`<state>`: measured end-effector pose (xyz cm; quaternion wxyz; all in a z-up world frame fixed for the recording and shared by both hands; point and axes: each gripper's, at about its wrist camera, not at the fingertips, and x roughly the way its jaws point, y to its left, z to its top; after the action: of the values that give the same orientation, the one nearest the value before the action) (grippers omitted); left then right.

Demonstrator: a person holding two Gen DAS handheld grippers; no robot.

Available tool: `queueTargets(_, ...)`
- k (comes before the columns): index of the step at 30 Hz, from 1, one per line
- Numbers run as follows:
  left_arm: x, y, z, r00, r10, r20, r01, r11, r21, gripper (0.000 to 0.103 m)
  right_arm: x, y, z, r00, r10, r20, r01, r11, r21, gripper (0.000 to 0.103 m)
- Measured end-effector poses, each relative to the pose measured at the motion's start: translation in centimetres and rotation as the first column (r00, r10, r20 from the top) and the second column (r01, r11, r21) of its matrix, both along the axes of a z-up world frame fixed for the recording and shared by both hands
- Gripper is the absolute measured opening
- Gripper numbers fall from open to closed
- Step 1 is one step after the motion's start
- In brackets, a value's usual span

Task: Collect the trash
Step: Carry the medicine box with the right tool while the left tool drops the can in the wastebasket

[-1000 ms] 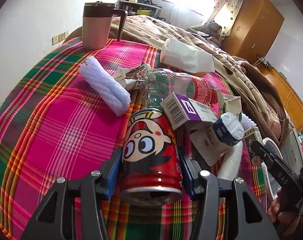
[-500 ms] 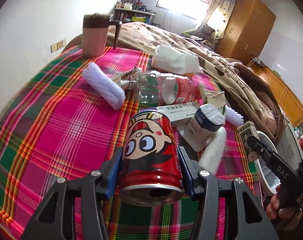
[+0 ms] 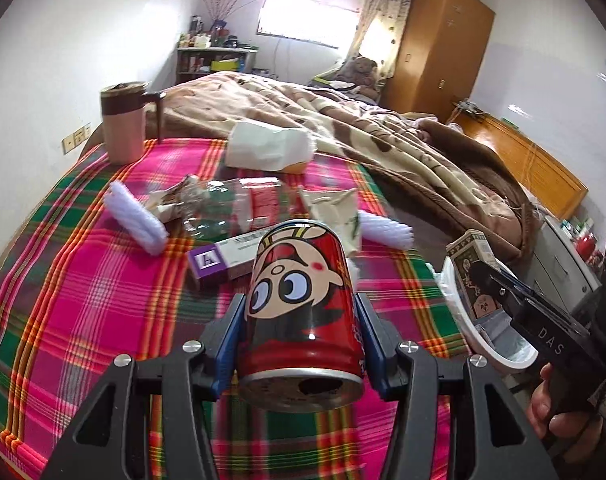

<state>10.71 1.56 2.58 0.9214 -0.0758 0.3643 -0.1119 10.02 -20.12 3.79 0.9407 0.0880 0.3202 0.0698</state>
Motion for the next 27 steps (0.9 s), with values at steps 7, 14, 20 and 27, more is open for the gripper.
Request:
queueTargets(7, 0.0, -4.3, 1.3, 0.994, -0.099, 0.038, 0.098, 0.995, 0.016, 0.055, -1.1, -2.9, 0.5, 0.997, -0.074, 0.019, 0.074, 0.997, -0.008, 0.033)
queueTargets(14, 0.8, -9.1, 1.6, 0.977, -0.207, 0.041, 0.207, 0.978, 0.021, 0.055, -2.0, -6.2, 0.7, 0.986, -0.166, 0.028, 0.167, 0.986, -0.024, 0.033)
queueTargets(20, 1.5, -13.1, 1.6, 0.951, -0.308, 0.039, 0.308, 0.951, 0.0, 0.055, -2.2, -9.2, 0.1, 0.97, -0.243, 0.006, 0.243, 0.97, -0.027, 0.033)
queueTargets(27, 1.8, -17.0, 1.2, 0.923, -0.383, 0.025, 0.383, 0.924, 0.006, 0.055, -2.3, -11.9, -1.0, 0.952, -0.305, -0.032, 0.303, 0.952, -0.043, 0.034)
